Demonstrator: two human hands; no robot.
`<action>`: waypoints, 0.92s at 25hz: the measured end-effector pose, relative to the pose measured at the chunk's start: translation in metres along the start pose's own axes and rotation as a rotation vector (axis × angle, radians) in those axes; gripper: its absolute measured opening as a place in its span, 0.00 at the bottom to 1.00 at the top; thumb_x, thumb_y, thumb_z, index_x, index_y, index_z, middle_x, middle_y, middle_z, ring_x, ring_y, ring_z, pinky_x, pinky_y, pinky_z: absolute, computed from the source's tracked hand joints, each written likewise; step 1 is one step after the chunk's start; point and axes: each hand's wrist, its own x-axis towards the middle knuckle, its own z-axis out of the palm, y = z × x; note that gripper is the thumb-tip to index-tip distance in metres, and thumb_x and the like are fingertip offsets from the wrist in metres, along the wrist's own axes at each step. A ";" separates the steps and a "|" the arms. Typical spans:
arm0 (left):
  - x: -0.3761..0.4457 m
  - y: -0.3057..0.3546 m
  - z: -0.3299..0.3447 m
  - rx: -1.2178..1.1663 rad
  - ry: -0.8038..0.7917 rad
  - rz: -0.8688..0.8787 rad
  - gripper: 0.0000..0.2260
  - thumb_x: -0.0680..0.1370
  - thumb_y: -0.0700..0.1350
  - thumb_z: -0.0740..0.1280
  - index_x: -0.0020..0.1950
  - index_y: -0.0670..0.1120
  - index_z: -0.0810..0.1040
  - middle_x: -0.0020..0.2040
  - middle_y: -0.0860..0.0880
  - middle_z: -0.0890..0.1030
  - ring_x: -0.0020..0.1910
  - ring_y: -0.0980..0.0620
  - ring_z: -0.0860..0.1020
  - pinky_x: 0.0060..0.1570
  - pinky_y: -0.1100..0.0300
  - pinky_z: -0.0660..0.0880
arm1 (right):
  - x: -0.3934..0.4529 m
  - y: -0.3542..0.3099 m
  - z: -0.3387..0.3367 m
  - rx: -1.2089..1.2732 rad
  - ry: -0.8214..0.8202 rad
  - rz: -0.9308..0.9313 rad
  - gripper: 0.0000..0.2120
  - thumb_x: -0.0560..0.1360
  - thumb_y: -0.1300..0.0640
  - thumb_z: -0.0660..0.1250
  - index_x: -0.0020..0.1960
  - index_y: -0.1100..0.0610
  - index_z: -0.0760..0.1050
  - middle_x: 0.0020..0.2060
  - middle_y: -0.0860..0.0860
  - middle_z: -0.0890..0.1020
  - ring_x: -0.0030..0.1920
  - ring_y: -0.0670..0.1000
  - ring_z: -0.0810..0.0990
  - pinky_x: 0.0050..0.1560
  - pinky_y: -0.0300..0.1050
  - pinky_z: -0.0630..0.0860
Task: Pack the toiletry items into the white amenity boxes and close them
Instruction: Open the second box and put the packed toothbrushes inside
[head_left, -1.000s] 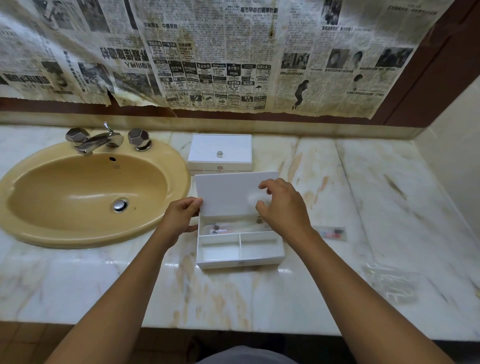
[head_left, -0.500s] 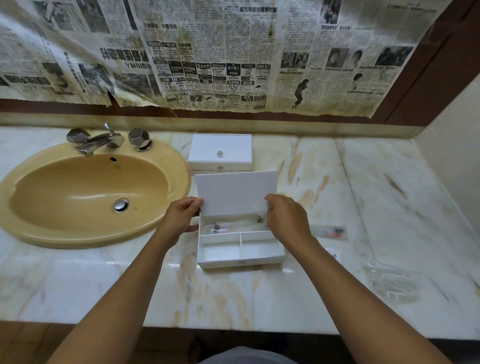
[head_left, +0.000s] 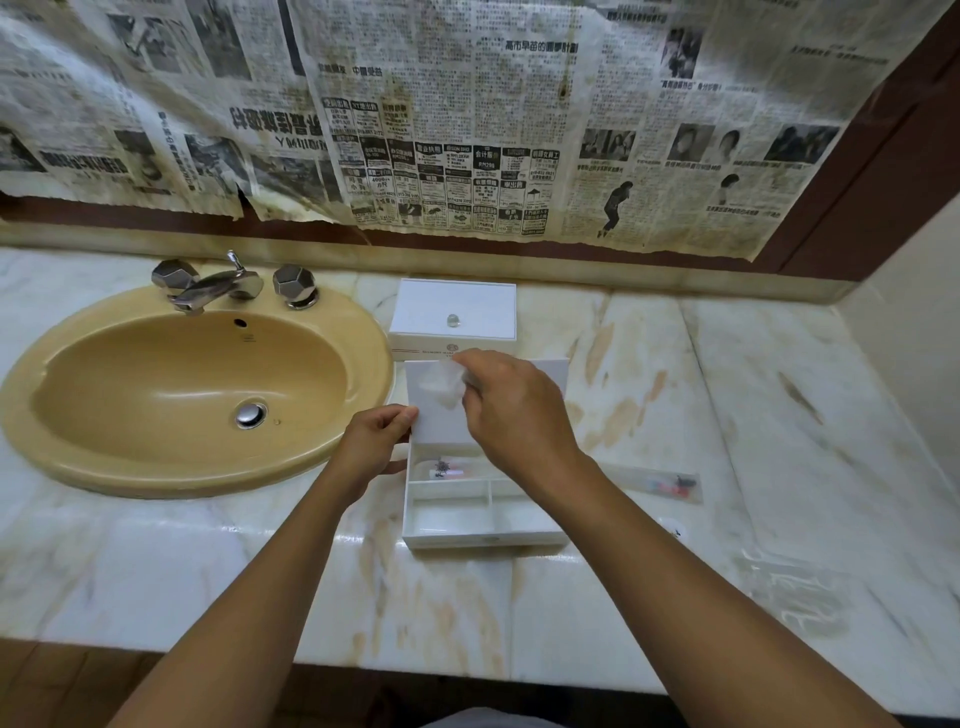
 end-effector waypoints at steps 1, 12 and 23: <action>0.000 0.000 0.000 0.000 -0.001 0.002 0.11 0.82 0.46 0.63 0.46 0.44 0.81 0.46 0.46 0.82 0.48 0.52 0.81 0.33 0.61 0.78 | 0.001 -0.001 0.005 -0.029 -0.038 -0.009 0.14 0.76 0.64 0.60 0.57 0.55 0.78 0.49 0.51 0.83 0.49 0.54 0.79 0.42 0.45 0.74; 0.000 0.002 0.000 0.040 -0.006 0.020 0.12 0.82 0.47 0.63 0.49 0.40 0.81 0.45 0.47 0.82 0.45 0.55 0.80 0.29 0.66 0.76 | 0.002 0.015 0.074 -0.370 -0.575 0.048 0.09 0.77 0.61 0.64 0.56 0.59 0.76 0.50 0.57 0.79 0.45 0.56 0.76 0.45 0.46 0.70; 0.003 -0.001 -0.003 0.052 -0.021 0.007 0.12 0.82 0.48 0.64 0.50 0.41 0.82 0.47 0.47 0.83 0.48 0.53 0.81 0.39 0.54 0.79 | -0.013 0.023 0.064 -0.168 -0.514 0.065 0.11 0.77 0.53 0.63 0.54 0.55 0.82 0.49 0.54 0.80 0.49 0.54 0.76 0.47 0.47 0.74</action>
